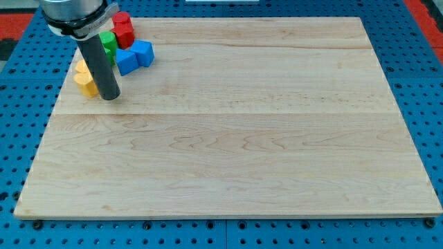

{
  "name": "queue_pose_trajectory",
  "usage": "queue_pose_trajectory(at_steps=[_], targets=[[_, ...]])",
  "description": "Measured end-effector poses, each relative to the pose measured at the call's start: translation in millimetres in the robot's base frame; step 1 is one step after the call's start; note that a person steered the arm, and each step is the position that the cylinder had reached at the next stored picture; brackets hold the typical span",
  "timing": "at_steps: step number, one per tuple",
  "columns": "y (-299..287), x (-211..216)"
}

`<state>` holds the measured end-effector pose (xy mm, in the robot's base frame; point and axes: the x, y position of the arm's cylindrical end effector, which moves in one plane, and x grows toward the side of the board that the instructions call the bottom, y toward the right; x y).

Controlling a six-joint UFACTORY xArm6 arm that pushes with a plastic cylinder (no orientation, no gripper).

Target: Push the yellow heart to the near bottom center

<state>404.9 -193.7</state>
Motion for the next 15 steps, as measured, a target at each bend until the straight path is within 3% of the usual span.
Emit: queue_pose_trajectory(at_steps=[3,5,6,8,10,11,12,13,14,15], targets=[[0.0,4.8],[0.7,73.0],[-88.3,78.0],[-111.1,67.9],[-111.1,-40.0],[-83.5,-58.8],[-13.1,-37.2],[7.1,21.0],[40.9,6.5],[19.9,-31.8]])
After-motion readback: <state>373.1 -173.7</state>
